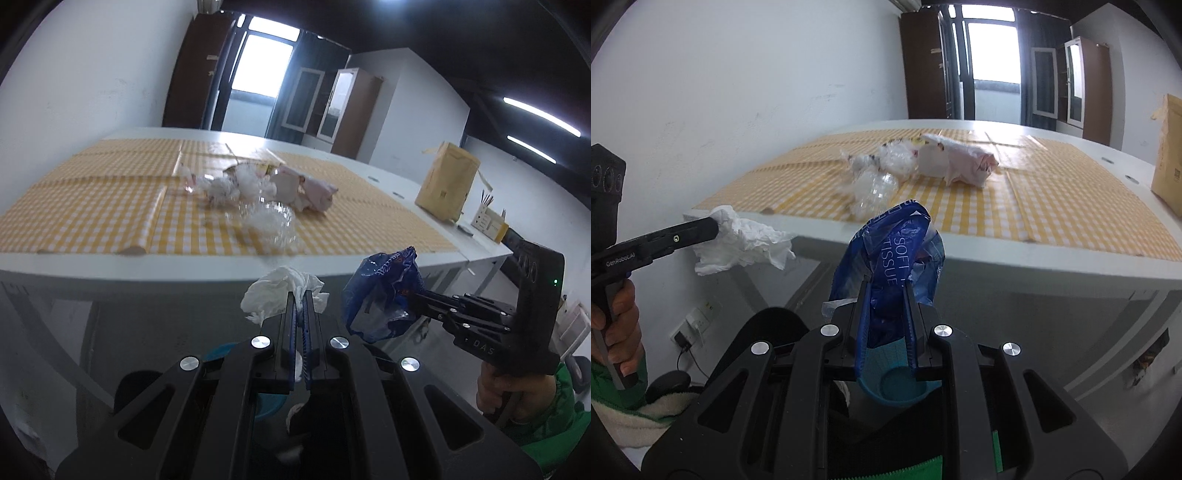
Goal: Collect trash
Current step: 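Carry the blue wrapper and white tissue down over the blue wastebasket with both tools, then open both tools to drop the wrapper and tissue into the wastebasket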
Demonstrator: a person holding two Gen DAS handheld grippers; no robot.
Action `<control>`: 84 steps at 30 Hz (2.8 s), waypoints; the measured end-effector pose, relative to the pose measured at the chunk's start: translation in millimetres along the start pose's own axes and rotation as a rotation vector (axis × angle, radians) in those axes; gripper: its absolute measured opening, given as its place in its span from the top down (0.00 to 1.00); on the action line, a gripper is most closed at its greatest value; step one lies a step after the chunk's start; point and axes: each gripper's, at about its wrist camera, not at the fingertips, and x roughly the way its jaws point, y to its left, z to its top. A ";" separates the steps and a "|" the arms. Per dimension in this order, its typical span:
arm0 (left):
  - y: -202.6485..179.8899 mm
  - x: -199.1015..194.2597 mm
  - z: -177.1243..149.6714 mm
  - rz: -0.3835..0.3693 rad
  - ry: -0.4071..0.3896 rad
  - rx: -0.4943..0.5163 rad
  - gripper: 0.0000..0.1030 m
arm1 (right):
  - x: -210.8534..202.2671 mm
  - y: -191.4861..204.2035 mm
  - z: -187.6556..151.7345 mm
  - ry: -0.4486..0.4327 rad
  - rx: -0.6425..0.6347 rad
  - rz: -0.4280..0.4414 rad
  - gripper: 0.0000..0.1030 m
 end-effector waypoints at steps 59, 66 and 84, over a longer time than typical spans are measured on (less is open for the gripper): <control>142.5 348.3 -141.6 0.162 0.692 -0.404 0.98 | 374.6 -74.6 -144.0 0.730 0.354 -0.001 0.85; 149.3 371.6 -149.5 0.173 0.734 -0.404 0.98 | 421.0 -91.5 -162.1 0.823 0.427 -0.022 0.85; 153.9 379.6 -151.4 0.184 0.733 -0.433 0.76 | 429.3 -101.4 -170.6 0.835 0.446 -0.032 0.62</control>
